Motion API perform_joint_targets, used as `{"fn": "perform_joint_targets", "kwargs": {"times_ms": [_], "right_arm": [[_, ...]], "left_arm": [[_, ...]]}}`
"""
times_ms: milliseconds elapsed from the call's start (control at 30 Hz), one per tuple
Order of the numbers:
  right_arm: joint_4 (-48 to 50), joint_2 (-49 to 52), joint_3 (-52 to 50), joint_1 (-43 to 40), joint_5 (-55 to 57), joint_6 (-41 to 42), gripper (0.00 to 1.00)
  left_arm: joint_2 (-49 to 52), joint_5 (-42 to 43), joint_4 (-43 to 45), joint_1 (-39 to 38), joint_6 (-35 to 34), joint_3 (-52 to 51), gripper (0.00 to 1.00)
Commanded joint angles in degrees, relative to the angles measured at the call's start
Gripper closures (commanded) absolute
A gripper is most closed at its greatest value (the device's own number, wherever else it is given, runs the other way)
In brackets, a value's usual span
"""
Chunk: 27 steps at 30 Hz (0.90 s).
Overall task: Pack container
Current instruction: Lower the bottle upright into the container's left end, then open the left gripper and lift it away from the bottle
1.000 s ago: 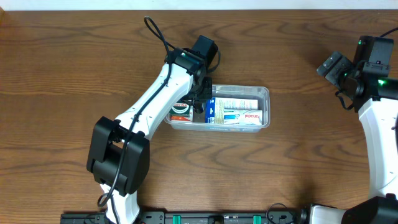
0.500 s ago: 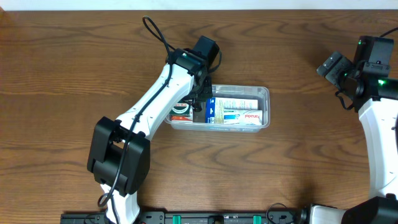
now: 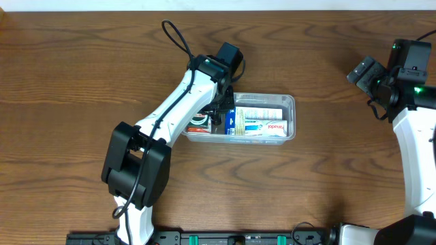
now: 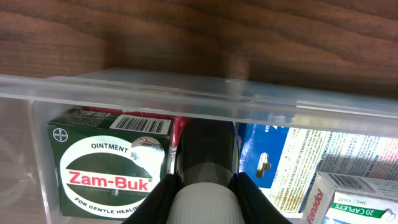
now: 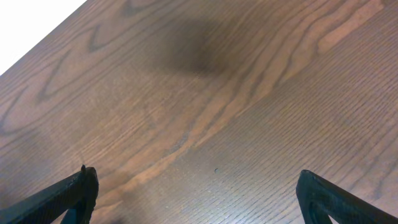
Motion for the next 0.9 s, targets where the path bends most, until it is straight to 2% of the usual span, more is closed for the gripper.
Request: {"fn": "perform_joint_targets", "kwargs": {"times_ms": [0, 133, 167, 267, 533, 700, 800, 867], "right_arm": [[-0.1, 0.1, 0.2, -0.3, 0.0, 0.4, 0.01], [-0.1, 0.1, 0.2, -0.3, 0.0, 0.4, 0.01], [-0.1, 0.1, 0.2, -0.3, 0.0, 0.4, 0.01], [-0.1, 0.1, 0.2, -0.3, 0.0, 0.4, 0.01], [-0.1, 0.1, 0.2, -0.3, 0.0, 0.4, 0.01], [-0.1, 0.1, 0.2, -0.3, 0.0, 0.4, 0.01], [-0.1, 0.1, 0.2, -0.3, 0.0, 0.4, 0.01], [-0.1, 0.1, 0.2, -0.3, 0.0, 0.4, 0.01]], "left_arm": [[1.0, -1.3, -0.4, 0.1, -0.7, -0.2, 0.73], [1.0, 1.0, -0.4, 0.1, -0.4, 0.1, 0.72], [1.0, 1.2, -0.4, 0.1, -0.4, 0.3, 0.68], [1.0, 1.6, -0.5, 0.1, -0.1, 1.3, 0.67], [0.0, 3.1, -0.7, 0.1, 1.5, 2.9, 0.54], [-3.3, 3.1, -0.6, 0.1, 2.8, 3.0, 0.51], [-6.6, 3.1, -0.6, 0.1, 4.0, 3.0, 0.44], [-9.4, 3.1, -0.7, 0.1, 4.1, 3.0, 0.33]]}}
